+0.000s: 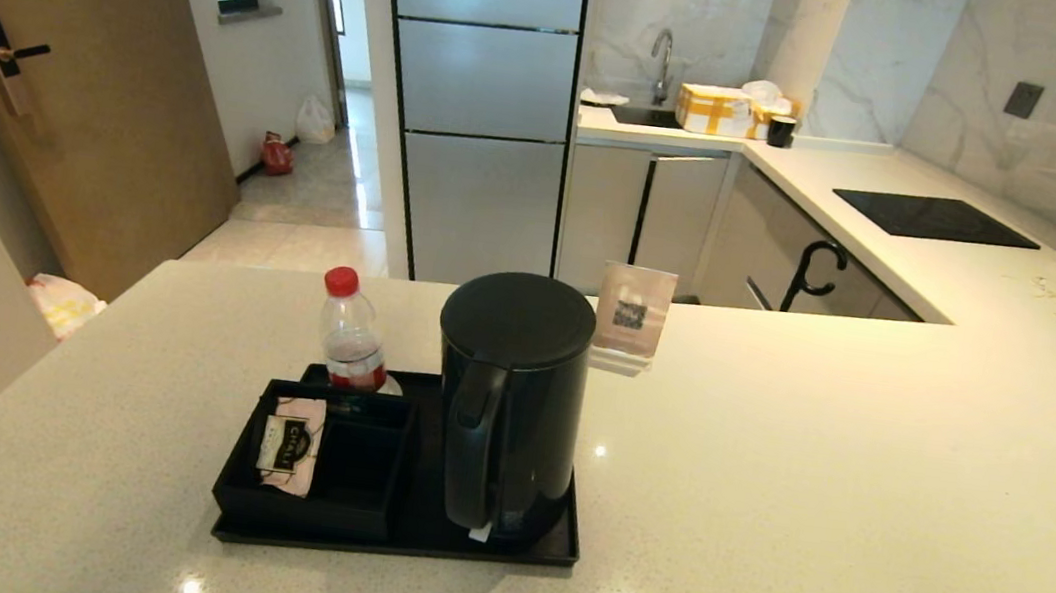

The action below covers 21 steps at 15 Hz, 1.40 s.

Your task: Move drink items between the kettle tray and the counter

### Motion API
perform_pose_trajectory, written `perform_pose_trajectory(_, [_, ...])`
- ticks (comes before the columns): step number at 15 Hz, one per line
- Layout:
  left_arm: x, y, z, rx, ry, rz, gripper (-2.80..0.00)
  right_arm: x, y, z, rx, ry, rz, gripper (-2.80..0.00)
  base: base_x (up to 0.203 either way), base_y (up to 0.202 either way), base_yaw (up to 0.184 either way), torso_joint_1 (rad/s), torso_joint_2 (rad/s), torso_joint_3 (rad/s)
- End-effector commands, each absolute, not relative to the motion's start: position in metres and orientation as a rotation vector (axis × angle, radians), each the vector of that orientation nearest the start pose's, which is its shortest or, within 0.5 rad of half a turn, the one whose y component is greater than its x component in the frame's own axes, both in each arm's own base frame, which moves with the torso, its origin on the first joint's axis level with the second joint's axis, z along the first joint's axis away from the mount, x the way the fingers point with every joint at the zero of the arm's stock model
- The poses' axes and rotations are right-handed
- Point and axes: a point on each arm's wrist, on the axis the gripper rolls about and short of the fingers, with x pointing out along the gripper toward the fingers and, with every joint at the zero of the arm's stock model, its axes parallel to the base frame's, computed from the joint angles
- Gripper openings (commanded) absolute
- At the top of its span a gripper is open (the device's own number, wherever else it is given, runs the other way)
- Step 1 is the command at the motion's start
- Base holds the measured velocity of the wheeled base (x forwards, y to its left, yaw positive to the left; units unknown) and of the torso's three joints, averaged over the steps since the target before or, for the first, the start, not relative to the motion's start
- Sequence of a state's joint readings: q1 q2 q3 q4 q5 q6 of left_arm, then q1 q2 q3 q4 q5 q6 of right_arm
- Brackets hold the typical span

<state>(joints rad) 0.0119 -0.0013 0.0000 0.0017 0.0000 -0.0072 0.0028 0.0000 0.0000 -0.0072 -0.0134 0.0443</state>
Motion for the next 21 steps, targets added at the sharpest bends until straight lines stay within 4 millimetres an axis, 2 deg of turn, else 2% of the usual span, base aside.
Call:
perform_pose_trajectory(1, [-0.0228, -0.0003, 0.0753, -0.008, 0.001, 0.012, -2.80, -0.0227, -0.0004, 0.0763, 0.045, -0.006, -0.011, -2.80, 0.000, 0.000, 0.000, 0.000, 0.00, 0.000])
perform_pose_trajectory(21, [-0.0228, -0.0003, 0.0753, -0.008, 0.001, 0.012, -2.80, -0.0228, -0.0004, 0.0763, 0.045, -0.008, -0.011, -2.80, 0.000, 0.000, 0.000, 0.000, 0.00, 0.000])
